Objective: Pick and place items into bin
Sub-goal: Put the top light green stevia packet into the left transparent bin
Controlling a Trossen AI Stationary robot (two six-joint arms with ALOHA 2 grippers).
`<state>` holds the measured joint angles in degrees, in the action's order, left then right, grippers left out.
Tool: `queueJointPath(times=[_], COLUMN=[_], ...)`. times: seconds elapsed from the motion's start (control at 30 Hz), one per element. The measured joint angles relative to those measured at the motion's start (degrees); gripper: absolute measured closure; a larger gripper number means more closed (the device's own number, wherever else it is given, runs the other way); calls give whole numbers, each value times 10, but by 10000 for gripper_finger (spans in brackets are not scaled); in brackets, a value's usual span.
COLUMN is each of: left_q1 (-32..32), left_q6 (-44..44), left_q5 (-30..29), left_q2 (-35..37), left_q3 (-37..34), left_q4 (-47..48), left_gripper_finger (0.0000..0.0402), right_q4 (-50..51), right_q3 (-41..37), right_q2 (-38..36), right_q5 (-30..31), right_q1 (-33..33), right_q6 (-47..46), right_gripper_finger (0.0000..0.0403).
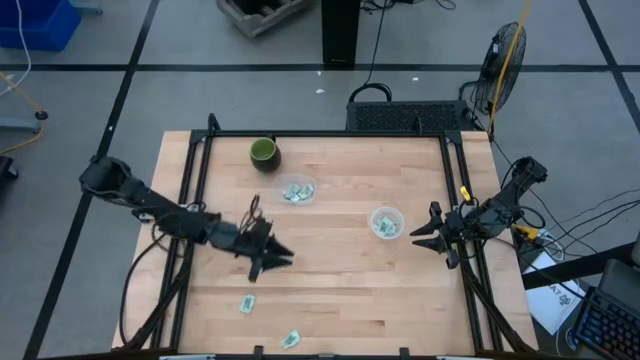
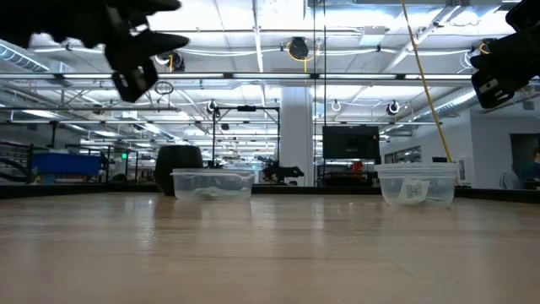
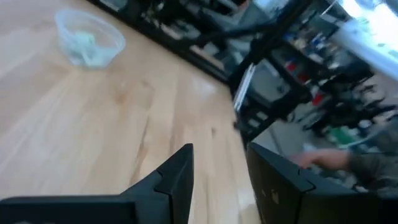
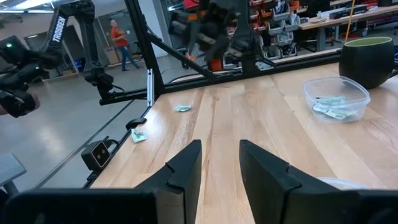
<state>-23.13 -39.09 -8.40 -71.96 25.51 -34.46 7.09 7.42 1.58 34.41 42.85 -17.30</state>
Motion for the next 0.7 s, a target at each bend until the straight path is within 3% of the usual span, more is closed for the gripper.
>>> queueJointPath(times=[0.13,0.37,0.53,0.7], left_q1=[-65,-114,-109,-104], left_q6=[-83,-239,-306,-311], left_q5=[-62,78,123,139], left_q2=[0,0,0,0], left_q3=[33,85,91,92], left_q4=[118,335,435,495], left_gripper_finger=[247,247,247,247], right_q4=[0,0,0,0], right_q3=[0,0,0,0], right_q2=[0,0,0,0], right_q5=[0,0,0,0], right_q1=[0,0,0,0], right_q6=[0,0,0,0], right_gripper_finger=[303,303,303,303])
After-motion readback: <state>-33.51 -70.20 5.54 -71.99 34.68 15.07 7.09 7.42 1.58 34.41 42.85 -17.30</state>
